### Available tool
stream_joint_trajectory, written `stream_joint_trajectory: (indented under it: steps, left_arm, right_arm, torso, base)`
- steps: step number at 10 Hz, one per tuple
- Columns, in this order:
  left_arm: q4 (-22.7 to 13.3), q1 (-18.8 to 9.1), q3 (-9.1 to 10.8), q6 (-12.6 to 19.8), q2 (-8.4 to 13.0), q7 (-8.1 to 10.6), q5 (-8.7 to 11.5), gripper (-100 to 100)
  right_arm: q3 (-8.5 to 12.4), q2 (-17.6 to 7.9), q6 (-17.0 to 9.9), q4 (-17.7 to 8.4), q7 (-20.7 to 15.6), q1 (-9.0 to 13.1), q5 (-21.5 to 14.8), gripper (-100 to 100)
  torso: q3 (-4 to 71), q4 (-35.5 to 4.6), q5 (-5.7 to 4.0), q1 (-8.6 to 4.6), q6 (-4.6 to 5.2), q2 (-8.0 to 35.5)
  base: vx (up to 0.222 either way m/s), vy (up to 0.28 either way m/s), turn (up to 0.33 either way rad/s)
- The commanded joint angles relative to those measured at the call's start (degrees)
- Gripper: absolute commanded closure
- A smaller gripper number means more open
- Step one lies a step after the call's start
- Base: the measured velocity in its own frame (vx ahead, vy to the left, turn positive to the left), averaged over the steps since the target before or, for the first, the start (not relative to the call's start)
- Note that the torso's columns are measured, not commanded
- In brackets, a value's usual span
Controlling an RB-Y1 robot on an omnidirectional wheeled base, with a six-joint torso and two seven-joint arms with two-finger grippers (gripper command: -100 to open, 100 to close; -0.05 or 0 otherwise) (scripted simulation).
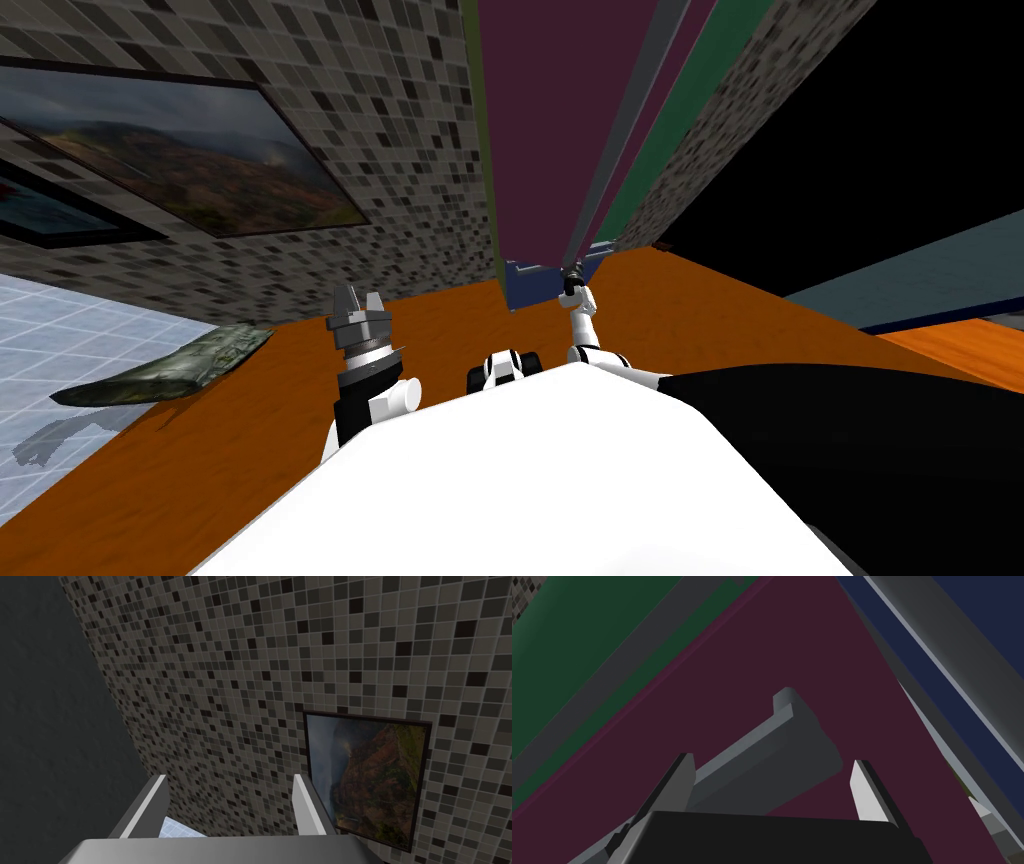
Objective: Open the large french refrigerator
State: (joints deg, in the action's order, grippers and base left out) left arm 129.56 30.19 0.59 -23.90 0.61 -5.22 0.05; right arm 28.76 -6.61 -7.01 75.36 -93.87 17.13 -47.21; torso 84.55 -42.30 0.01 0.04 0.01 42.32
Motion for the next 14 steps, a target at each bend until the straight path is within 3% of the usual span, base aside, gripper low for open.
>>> stream_joint_trajectory:
  steps: [1, 2, 4, 5, 8, 12, 14]
  left_arm:
    - [0.0, 0.0, 0.0, 0.0, 0.0, 0.0, 0.0, 0]
    - [0.0, 0.0, 0.0, 0.0, 0.0, 0.0, 0.0, 0]
    - [0.0, 0.01, -0.01, 0.0, -0.01, 0.0, 0.0, 0]
    - [0.0, 0.0, -0.02, 0.0, -0.02, 0.0, 0.0, 0]
    - [0.01, 0.01, -0.04, -0.01, -0.04, 0.0, 0.0, 0]
    - [0.01, 0.0, -0.03, 0.0, -0.03, 0.0, 0.0, 0]
    - [0.01, 0.01, -0.03, 0.0, -0.04, 0.0, 0.0, 0]
  right_arm:
    - [-1.67, 0.2, 0.81, -1.7, 0.62, 0.51, -0.06, -100]
    - [-2.38, 0.01, 0.96, -2.21, 0.86, 0.63, 0.06, -100]
    - [-1.6, 0.46, 1.11, -2.22, 0.62, 0.82, -0.4, -100]
    - [-1.59, 0.44, 1.09, -2.2, 0.62, 0.8, -0.39, 100]
    - [1.6, 1.95, 0.14, -0.08, -0.39, 0.12, -1.0, 100]
    - [4.88, 3.31, -0.77, 2.24, -1.4, -0.42, -1.61, 100]
    - [6.52, 3.98, -1.22, 3.4, -1.9, -0.69, -1.92, 100]
  torso:
    - [-0.02, 0.0, 0.0, 0.0, -0.01, 0.03]
    - [0.03, 0.01, 0.0, 0.01, -0.01, -0.05]
    - [0.07, 0.03, 0.06, 0.25, 0.0, -0.1]
    - [0.03, 0.01, 0.1, 0.33, -0.02, -0.04]
    - [-0.17, -0.2, 0.33, 0.8, 0.01, 0.28]
    - [-0.14, -0.38, 0.3, 0.13, -0.13, 0.25]
    - [-0.19, -0.34, 0.34, 0.42, 0.02, 0.34]
  base:
    - [-0.01, -0.184, 0.104]
    - [0.014, -0.179, 0.087]
    - [0.004, -0.051, 0.008]
    - [-0.002, -0.003, 0.02]
    - [0.031, 0.222, -0.117]
    - [-0.01, 0.194, -0.075]
    - [0.012, 0.211, -0.086]
